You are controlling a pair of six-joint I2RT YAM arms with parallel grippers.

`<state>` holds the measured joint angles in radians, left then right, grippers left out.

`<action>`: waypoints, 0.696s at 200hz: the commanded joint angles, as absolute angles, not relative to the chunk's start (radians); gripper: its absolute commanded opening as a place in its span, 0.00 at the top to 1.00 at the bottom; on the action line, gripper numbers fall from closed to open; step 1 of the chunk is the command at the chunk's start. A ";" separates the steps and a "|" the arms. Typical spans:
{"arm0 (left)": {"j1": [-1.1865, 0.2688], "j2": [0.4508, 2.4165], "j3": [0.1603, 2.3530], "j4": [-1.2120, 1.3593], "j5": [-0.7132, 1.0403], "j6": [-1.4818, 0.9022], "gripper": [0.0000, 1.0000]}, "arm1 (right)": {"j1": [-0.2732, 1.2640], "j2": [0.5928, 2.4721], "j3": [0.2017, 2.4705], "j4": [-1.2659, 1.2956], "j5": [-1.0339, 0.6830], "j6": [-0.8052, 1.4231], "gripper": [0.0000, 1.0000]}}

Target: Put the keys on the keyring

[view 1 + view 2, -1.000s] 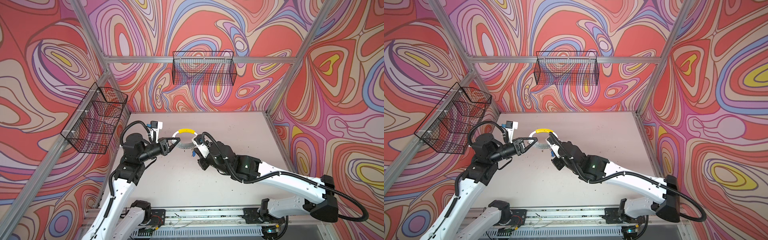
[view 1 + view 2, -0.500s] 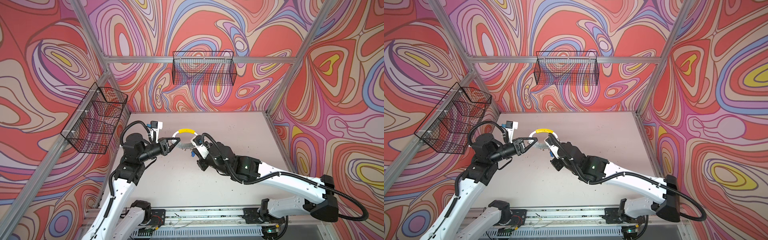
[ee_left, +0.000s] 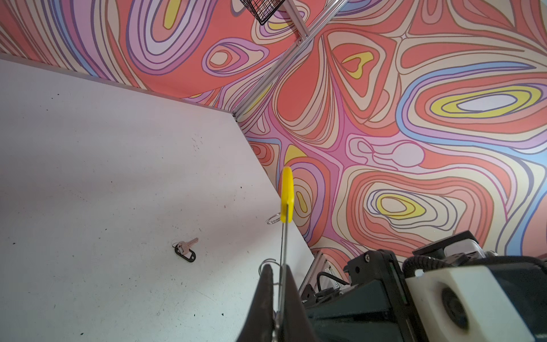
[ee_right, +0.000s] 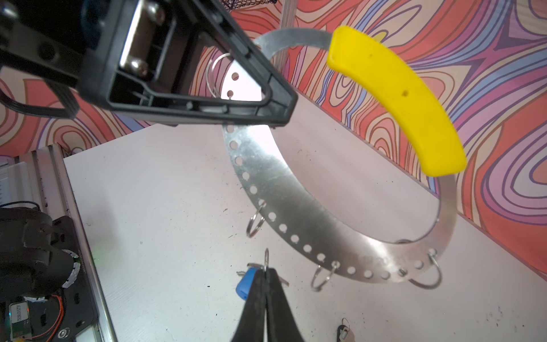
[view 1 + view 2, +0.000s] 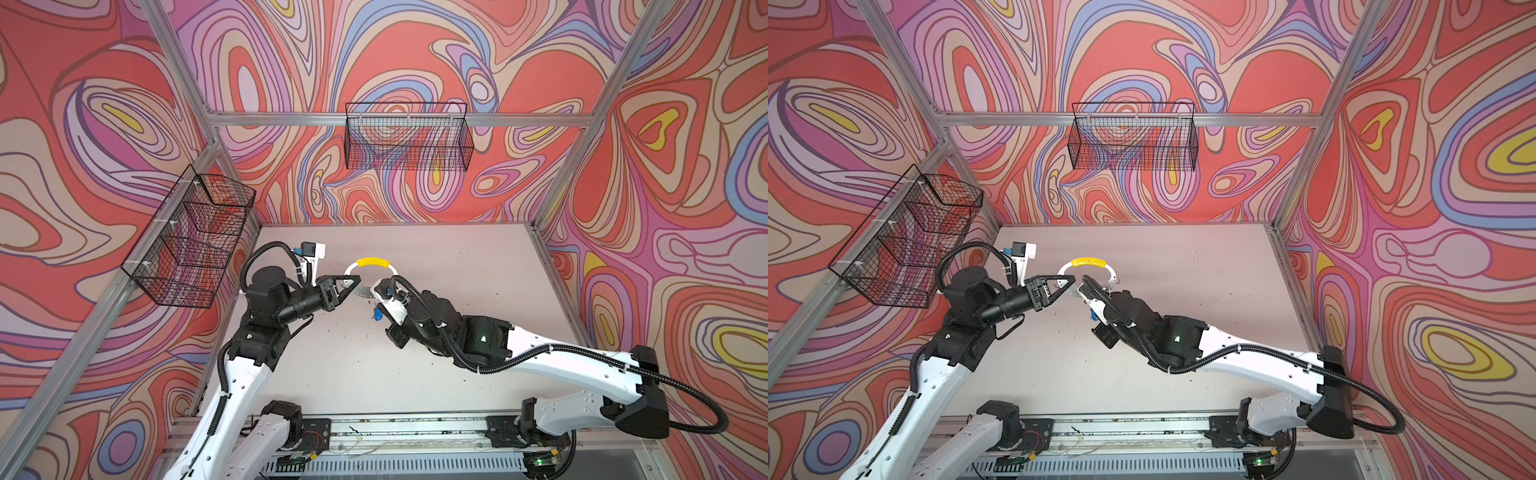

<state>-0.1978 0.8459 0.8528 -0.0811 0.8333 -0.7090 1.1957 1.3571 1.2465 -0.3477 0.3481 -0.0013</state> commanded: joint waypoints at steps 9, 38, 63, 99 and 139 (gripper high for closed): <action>-0.204 0.837 0.869 -0.085 0.841 -0.717 1.00 | 1.215 1.376 1.275 -0.360 0.396 -0.035 1.00; -0.204 0.837 0.873 -0.088 0.839 -0.719 1.00 | 1.218 1.355 1.263 -0.359 0.391 -0.006 1.00; -0.204 0.837 0.879 -0.093 0.835 -0.717 1.00 | 1.217 1.284 1.217 -0.371 0.419 0.041 1.00; -0.204 0.824 0.881 -0.110 0.779 -0.714 1.00 | 1.178 1.226 1.191 -0.456 0.415 0.127 1.00; -0.204 0.814 0.898 -0.146 0.714 -0.700 1.00 | 1.093 1.183 1.178 -0.425 0.259 0.197 1.00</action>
